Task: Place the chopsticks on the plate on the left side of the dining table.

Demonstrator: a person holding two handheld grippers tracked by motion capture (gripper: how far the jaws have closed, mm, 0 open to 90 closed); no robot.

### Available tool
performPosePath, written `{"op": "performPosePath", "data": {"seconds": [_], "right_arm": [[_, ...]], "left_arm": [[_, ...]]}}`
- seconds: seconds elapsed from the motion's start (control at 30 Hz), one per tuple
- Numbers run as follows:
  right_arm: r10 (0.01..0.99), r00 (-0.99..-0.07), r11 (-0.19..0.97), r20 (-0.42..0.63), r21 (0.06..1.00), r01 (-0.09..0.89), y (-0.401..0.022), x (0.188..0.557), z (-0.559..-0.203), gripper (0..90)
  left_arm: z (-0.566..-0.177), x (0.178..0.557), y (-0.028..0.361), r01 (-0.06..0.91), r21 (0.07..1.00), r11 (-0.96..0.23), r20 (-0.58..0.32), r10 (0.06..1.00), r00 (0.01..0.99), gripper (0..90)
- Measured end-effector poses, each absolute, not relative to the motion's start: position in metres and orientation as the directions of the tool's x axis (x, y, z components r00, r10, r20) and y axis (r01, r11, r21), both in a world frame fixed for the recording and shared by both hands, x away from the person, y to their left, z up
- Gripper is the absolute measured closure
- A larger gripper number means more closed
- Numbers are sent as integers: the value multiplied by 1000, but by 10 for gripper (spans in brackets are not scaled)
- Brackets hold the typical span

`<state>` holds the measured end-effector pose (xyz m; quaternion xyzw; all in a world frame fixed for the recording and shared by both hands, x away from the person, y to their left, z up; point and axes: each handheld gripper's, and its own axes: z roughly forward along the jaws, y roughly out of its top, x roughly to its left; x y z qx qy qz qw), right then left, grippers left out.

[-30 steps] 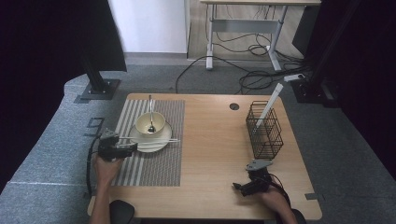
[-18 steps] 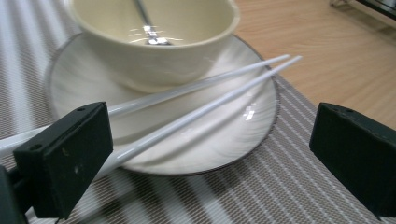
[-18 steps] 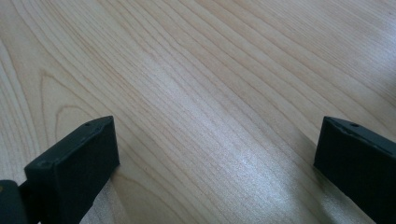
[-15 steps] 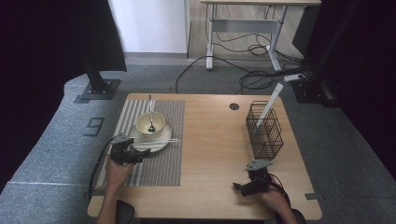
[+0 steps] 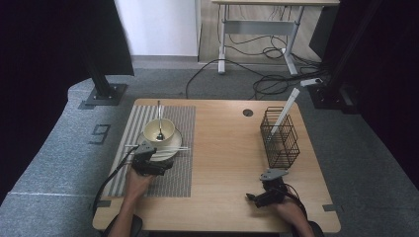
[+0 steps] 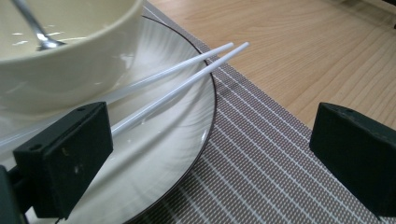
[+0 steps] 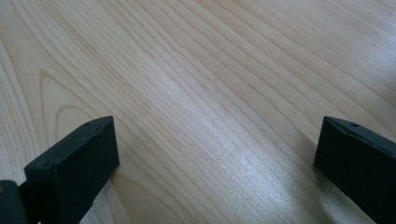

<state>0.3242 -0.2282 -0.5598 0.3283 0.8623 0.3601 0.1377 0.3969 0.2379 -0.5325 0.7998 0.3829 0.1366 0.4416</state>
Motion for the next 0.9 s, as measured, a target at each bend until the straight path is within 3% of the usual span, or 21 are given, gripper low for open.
{"op": "performPosePath", "data": {"seconds": [0.9], "right_arm": [[661,-751,528,-1,711,464,-227,325,-560,0]], "left_arm": [[-540,414,208,479,795,-372,-75,723,687,0]]}}
